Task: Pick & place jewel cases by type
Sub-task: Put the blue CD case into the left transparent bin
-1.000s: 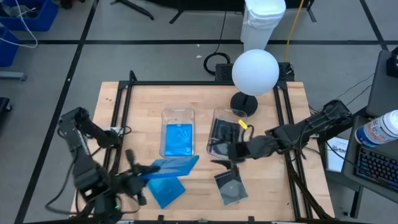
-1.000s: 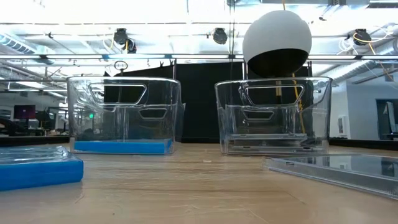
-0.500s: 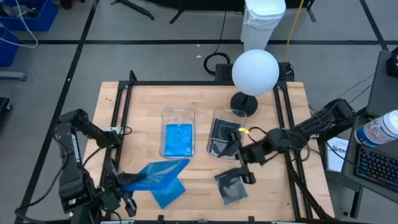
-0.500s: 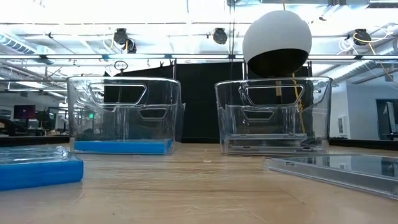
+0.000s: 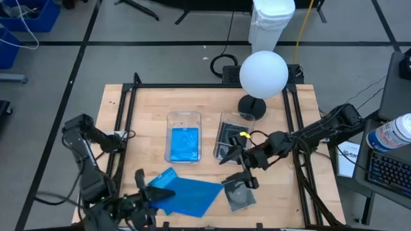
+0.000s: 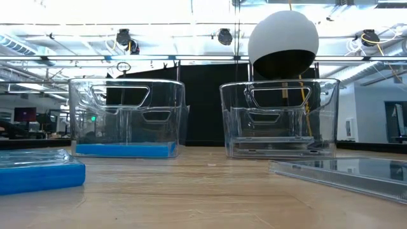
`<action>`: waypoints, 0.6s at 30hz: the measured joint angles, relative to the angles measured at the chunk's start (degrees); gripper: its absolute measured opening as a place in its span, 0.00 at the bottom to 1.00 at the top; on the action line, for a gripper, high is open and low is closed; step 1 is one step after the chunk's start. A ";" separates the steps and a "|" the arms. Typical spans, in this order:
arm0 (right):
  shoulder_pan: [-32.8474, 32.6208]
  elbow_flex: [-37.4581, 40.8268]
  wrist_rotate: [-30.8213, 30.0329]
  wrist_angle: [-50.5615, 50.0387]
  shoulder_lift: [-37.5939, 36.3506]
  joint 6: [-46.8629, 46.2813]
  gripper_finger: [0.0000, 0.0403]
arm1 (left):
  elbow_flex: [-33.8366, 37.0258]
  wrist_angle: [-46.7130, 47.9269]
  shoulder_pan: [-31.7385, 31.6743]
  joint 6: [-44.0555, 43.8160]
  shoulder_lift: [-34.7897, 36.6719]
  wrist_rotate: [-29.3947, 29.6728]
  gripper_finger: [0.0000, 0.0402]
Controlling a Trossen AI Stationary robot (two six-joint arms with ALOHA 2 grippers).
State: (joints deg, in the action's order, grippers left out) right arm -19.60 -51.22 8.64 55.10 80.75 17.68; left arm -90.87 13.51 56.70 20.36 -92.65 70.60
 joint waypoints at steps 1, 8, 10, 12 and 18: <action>0.30 0.01 2.06 0.24 0.03 -0.78 0.59 | 0.00 -3.59 -0.35 3.75 -0.18 -0.82 0.04; 0.36 0.00 8.14 6.47 0.08 -4.95 0.59 | -0.02 -18.97 -2.83 19.89 -0.86 -9.37 0.03; 0.43 0.00 8.11 8.81 0.09 -4.91 0.58 | -0.02 -21.08 -3.71 21.36 -0.86 -11.86 0.04; 0.58 -0.01 8.13 10.78 0.05 -4.05 0.58 | -0.02 -22.62 -4.99 22.48 -0.86 -12.70 0.05; 0.53 -0.02 9.74 9.18 0.07 8.03 0.58 | -0.04 -23.19 -10.01 22.91 -0.82 -19.73 0.03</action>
State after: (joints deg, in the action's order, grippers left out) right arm -19.07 -51.24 18.38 64.28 80.82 25.71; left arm -90.91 -9.68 46.69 43.27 -93.47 50.87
